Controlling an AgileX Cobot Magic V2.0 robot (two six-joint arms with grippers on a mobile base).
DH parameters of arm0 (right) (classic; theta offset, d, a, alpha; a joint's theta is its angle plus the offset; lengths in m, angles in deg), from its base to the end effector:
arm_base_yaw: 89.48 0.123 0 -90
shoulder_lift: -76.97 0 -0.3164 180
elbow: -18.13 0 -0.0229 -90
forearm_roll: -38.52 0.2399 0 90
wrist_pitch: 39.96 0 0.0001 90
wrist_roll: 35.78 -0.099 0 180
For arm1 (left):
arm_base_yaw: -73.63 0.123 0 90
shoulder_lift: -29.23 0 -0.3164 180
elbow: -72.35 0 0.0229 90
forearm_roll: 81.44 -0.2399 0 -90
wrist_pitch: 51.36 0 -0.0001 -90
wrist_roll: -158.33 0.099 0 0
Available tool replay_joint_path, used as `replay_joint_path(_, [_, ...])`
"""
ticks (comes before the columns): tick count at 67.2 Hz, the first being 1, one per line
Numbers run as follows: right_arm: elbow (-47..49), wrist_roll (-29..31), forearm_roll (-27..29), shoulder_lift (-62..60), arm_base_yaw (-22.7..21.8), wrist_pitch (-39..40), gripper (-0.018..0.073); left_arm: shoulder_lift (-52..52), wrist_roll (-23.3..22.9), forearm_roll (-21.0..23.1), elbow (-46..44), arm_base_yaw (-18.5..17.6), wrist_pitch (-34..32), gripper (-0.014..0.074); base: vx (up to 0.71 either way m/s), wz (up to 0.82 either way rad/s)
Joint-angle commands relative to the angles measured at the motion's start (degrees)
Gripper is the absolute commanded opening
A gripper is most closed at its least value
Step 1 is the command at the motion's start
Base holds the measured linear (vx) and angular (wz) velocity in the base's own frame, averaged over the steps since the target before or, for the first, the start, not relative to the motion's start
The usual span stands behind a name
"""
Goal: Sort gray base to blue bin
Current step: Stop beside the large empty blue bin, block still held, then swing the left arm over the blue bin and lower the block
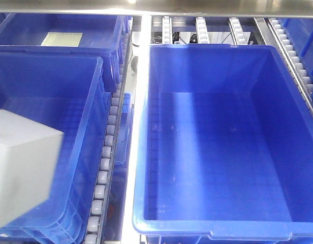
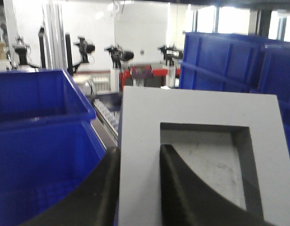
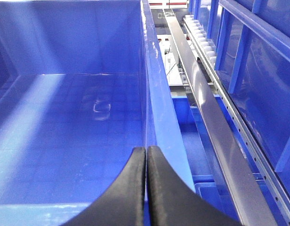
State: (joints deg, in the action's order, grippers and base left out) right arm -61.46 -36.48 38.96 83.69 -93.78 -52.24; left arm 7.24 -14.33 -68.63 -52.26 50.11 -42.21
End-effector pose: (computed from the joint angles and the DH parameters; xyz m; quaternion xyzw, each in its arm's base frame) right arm 0.0215 -0.0015 0.1834 0.0354 0.7572 -0.0174 0.6519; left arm 0.0302 -0.0170 0.3225 0.1209 0.6732 -0.1933 0.7034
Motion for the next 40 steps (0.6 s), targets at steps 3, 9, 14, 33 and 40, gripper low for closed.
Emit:
replay_joint_path(3, [-0.1, 0.7, -0.4, 1.1, -0.3, 3.8, -0.0005, -6.5, -0.5, 1.6, -4.5, -0.5, -4.4, -0.0008, 0.00, 0.00])
replay_joint_path(9, [-0.1, 0.7, -0.4, 1.1, -0.3, 3.8, -0.0005, -11.8, 0.6, 1.7, -7.7, -1.5, -3.7, -0.0008, 0.00, 0.00])
replay_joint_path(14, [-0.1, 0.7, -0.4, 1.1, -0.3, 3.8, -0.0005, -16.5, 1.0, 1.8, -10.7, -3.0, -3.3, -0.0008, 0.00, 0.00])
replay_joint_path(33, [-0.1, 0.7, -0.4, 1.1, -0.3, 3.8, -0.0005, -33.8, 0.9, 5.7, -17.4, -16.0, -12.0, -0.0007, 0.00, 0.00])
replay_joint_path(40, [-0.1, 0.7, -0.4, 1.1, -0.3, 3.8, -0.0005, -41.1, 0.9, 5.7, -19.4, -22.8, -17.9, -0.0006, 0.00, 0.00])
